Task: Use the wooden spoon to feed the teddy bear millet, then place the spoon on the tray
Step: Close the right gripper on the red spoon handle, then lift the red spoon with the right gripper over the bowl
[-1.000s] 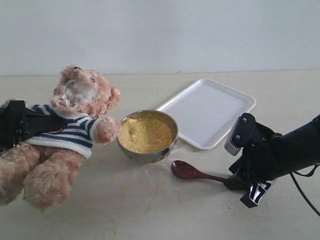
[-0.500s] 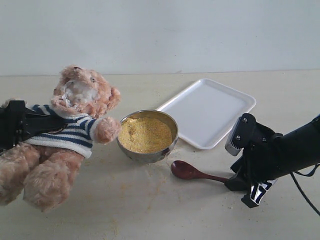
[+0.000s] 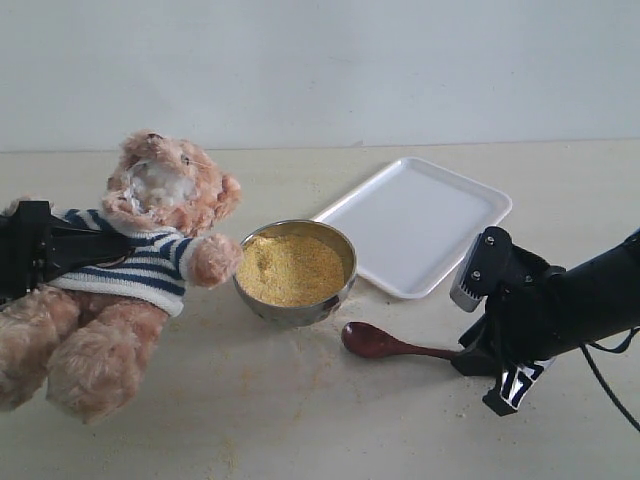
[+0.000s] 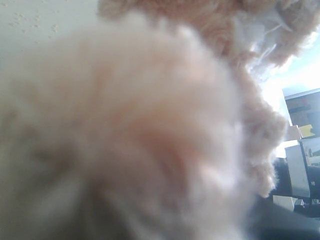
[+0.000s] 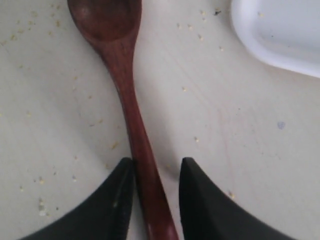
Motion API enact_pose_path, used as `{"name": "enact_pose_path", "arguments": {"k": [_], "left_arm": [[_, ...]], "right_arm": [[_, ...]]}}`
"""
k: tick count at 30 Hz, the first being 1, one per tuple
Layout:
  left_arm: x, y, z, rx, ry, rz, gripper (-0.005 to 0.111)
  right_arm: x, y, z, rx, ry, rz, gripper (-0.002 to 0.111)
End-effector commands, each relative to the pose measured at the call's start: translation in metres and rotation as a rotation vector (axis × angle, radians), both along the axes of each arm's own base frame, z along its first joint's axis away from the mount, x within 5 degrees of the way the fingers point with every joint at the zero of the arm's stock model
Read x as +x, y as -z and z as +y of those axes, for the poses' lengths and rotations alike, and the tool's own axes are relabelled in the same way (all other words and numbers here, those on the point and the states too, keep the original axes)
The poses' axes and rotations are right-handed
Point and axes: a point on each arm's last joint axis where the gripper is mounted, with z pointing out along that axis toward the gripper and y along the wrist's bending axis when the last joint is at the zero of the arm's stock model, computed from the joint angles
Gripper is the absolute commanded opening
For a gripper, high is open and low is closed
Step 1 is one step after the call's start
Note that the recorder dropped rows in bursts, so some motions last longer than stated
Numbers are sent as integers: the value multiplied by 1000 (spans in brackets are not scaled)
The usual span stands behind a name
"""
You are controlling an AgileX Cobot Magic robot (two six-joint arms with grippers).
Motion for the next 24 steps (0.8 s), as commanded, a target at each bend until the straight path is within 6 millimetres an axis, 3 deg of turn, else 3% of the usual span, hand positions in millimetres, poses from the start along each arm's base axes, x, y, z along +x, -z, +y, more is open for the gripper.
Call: {"name": "enact_pose_path", "arguments": {"k": [1, 4, 10, 13, 24], "left_arm": [[0, -5, 0, -20, 1, -24, 5], [0, -5, 0, -20, 1, -24, 5], [0, -5, 0, -20, 1, -24, 5], [0, -5, 0, -20, 1, -24, 5], [0, -5, 0, -22, -2, -24, 5]], "right_arm": [[1, 0, 0, -4, -12, -6, 15], [0, 0, 0, -10, -27, -9, 6], [-1, -10, 0, -11, -48, -42, 5], [0, -21, -1, -10, -30, -80, 0], [3, -38, -7, -31, 121, -84, 0]]}}
